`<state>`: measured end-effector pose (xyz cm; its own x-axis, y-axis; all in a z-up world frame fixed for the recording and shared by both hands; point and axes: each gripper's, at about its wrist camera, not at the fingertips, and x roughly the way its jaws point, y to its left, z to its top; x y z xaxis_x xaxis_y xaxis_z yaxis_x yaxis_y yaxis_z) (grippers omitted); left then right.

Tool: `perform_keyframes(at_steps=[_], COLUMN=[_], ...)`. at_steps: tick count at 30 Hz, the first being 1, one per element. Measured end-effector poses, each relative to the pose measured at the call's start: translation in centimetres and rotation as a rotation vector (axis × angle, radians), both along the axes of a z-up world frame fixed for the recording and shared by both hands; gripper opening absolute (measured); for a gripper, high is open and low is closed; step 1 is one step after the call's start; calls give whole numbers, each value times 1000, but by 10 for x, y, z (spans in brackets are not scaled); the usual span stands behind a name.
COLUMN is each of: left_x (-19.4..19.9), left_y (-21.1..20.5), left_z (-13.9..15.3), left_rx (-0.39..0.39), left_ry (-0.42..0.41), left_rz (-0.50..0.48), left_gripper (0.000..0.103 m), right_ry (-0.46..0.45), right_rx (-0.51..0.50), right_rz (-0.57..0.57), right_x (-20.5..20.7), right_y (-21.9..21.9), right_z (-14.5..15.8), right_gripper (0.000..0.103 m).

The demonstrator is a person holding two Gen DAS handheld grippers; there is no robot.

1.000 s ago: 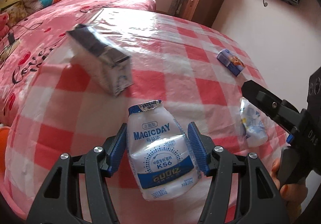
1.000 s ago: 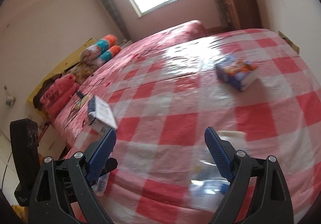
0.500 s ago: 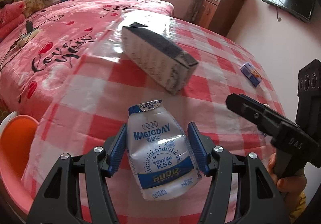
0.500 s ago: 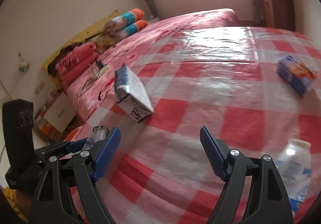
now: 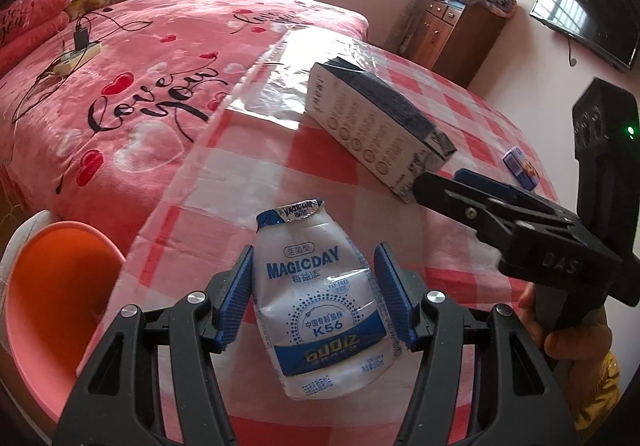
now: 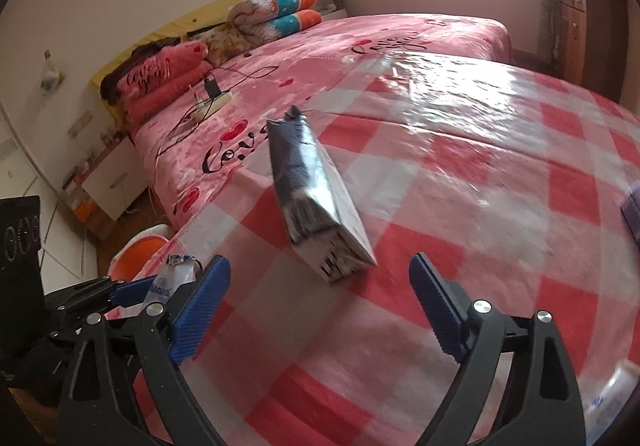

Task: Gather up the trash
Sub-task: 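Grasp the white-and-blue carton with the right tool while the left holds the pouch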

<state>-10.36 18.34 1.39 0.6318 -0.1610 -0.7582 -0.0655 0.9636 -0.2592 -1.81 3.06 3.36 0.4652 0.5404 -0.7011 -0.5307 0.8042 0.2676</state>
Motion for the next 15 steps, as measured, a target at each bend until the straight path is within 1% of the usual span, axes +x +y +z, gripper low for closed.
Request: perform_keyframes(at_steps=[6, 12, 15], left_x=[-3, -3, -4], left_y=[10, 19, 22], left_z=[2, 1, 1], left_rx=[15, 38, 47], left_ry=[-9, -10, -14], left_rz=[14, 25, 29], left_gripper=[61, 61, 61], right_ry=[-33, -51, -81], right_rx=[-45, -69, -79], right_rz=[27, 33, 44], right_x=[17, 40, 44], right_y=[28, 43, 49], right_z=[2, -3, -5], right_gripper=[90, 90, 90])
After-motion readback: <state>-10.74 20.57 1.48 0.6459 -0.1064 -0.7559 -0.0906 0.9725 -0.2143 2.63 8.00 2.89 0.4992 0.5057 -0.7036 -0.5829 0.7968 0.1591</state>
